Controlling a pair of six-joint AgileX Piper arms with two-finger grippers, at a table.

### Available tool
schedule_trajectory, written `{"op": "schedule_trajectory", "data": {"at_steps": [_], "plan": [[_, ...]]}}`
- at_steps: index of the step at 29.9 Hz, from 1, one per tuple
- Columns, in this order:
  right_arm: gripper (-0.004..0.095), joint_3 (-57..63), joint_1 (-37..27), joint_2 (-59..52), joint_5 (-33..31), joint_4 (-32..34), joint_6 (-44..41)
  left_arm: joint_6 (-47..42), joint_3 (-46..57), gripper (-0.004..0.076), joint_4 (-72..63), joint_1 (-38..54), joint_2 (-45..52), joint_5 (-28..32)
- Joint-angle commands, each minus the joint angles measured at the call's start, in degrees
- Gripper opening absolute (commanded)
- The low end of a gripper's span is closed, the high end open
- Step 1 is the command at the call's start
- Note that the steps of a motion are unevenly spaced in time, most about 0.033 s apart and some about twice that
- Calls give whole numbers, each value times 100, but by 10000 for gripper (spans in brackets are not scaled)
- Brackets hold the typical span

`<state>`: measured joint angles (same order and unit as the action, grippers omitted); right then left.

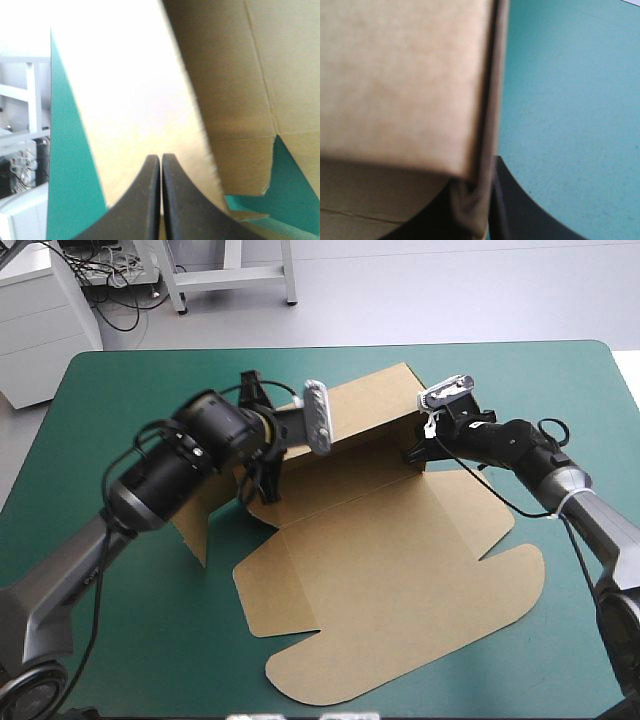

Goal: Fold the box

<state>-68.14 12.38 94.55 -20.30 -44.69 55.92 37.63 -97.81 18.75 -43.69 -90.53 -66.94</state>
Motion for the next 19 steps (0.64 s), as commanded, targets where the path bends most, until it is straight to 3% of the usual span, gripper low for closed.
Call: {"op": "schedule_trajectory", "data": {"at_steps": [1,11,19], "plan": [[-4,-209,-24,-257,158,-135,-9,-41,-397,-8,-569,980,285,276],[-4,-209,-34,-257,158,-135,-9,-497,-355,-18,-3173,4202,265,108],[-4,-209,-33,-257,158,-135,-9,-740,361,-32,-4805,6277,265,-69]]}}
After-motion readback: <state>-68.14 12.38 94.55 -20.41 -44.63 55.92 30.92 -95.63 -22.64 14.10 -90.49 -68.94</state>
